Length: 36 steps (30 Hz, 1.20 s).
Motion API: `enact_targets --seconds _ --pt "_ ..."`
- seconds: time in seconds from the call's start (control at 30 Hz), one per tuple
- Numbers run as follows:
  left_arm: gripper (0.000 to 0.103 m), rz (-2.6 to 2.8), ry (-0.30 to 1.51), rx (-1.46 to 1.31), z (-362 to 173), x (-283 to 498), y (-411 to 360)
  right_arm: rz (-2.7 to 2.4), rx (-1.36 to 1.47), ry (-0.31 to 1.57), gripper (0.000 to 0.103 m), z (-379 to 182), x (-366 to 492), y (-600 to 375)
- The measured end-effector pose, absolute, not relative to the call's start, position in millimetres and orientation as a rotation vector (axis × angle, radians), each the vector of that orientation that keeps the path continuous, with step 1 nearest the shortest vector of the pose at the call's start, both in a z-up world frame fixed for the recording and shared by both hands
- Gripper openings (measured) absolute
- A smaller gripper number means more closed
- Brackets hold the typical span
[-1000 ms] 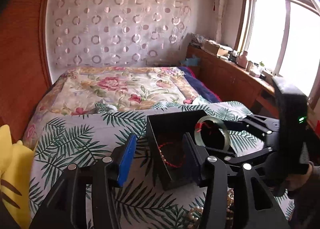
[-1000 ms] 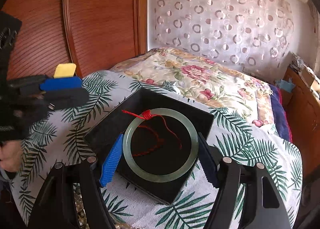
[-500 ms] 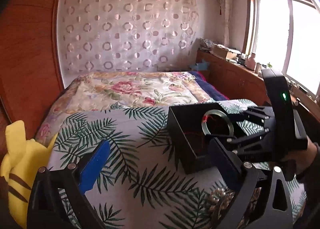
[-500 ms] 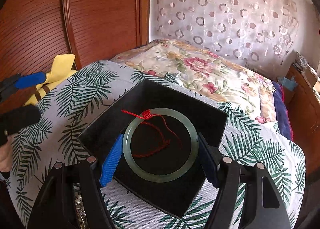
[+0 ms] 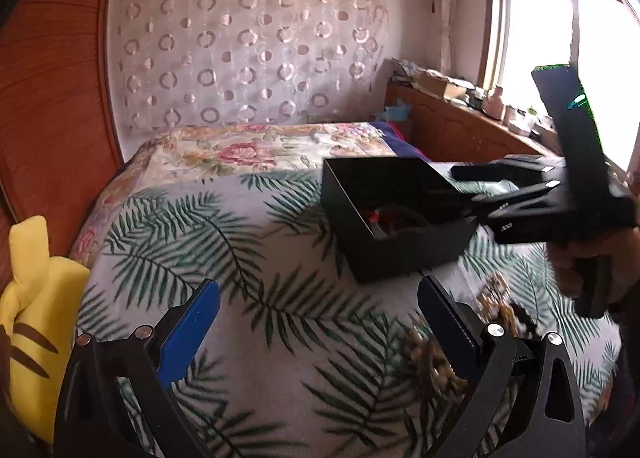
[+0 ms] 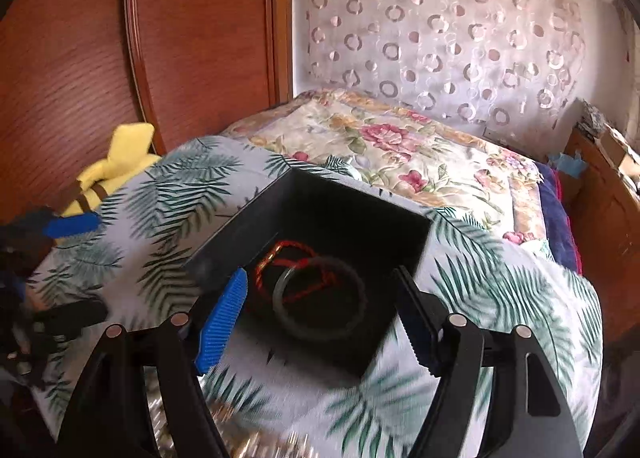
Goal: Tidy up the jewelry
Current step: 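Grasp the silver bangle with the left tool while the right tool grasps a pearl strand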
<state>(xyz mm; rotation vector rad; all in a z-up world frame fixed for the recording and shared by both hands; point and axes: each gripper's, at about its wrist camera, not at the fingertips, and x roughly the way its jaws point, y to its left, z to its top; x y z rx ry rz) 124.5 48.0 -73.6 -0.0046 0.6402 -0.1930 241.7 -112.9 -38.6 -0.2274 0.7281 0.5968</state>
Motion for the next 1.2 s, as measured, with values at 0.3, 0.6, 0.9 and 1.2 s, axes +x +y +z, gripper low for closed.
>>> enact_targets --seconds 0.3,0.6,0.9,1.2 --pt "0.095 -0.269 0.713 0.018 -87.5 94.1 29.6 0.579 -0.220 0.749 0.076 -49.8 161.5 -169.4" --pt "0.044 -0.344 0.784 -0.005 -94.8 98.6 14.4 0.571 -0.172 0.779 0.076 -75.4 121.0 -186.6" --pt "0.015 -0.351 0.816 -0.023 -103.4 107.4 7.6 0.577 -0.144 0.799 0.077 -89.5 114.6 -183.4" --pt "0.008 -0.329 0.823 0.020 -107.1 111.5 -1.1 0.571 -0.115 0.790 0.076 -90.1 114.3 -187.9"
